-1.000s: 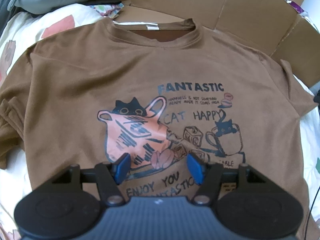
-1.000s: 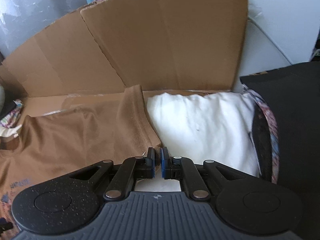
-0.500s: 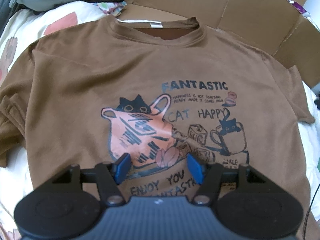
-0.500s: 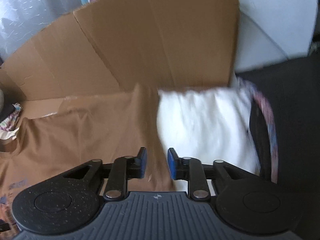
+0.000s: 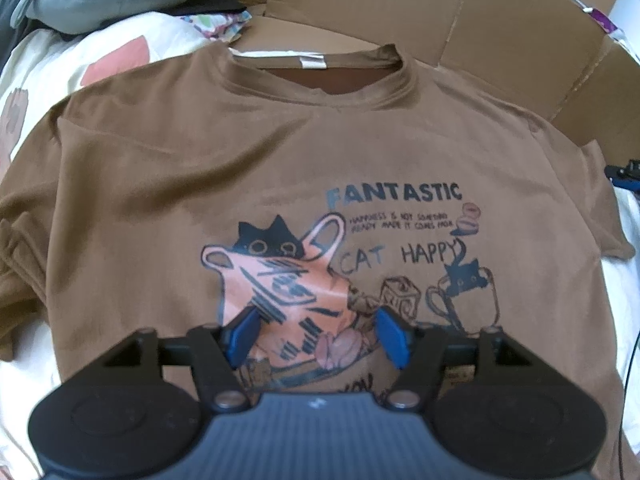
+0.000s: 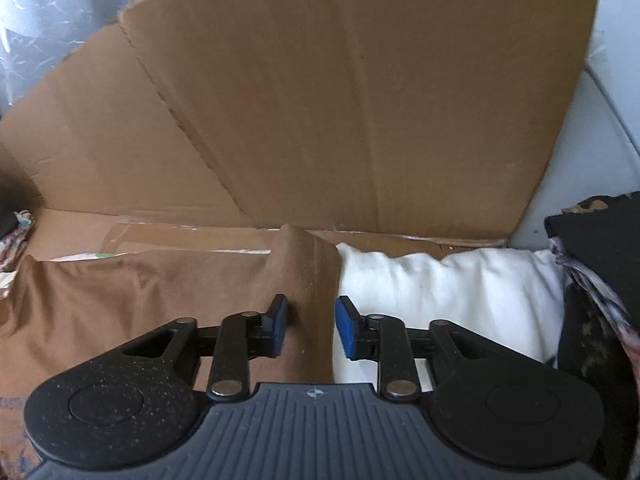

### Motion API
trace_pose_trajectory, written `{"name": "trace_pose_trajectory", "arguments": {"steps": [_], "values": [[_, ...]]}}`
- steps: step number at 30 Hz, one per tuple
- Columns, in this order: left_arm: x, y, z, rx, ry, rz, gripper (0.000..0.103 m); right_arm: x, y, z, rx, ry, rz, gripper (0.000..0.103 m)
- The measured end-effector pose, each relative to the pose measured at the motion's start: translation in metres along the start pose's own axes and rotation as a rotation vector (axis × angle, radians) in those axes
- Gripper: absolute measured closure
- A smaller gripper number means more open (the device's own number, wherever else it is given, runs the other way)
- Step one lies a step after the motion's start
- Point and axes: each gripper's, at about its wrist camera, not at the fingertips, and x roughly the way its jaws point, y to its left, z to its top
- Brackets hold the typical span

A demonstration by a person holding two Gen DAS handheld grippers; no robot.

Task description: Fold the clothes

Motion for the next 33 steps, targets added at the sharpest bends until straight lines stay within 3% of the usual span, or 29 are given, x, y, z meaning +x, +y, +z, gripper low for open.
{"name": "trace_pose_trajectory", "arguments": {"steps": [7,11,15,19,24,33], "values": [[0.007,-0.008,0.012,0.033,-0.028,0.010,0.033,0.022,0.000,0.001,-0.021,0.031,0.017,0.065],[0.013,-0.024,0.026,0.076,-0.060,0.008,0.033,0.027,-0.004,0.002,0.007,0.056,0.042,0.059],[0.020,-0.047,0.041,0.139,-0.094,-0.022,0.033,0.014,-0.010,0.004,0.032,0.029,0.068,0.058],[0.030,-0.072,0.055,0.189,-0.133,-0.051,0.033,0.003,-0.017,0.008,-0.002,-0.022,0.034,0.058],[0.042,-0.096,0.076,0.198,-0.163,-0.080,0.034,0.002,-0.026,0.013,-0.008,-0.025,-0.008,0.058],[0.054,-0.118,0.096,0.162,-0.181,-0.111,0.034,0.024,-0.018,0.006,-0.024,0.016,0.043,0.058]]}}
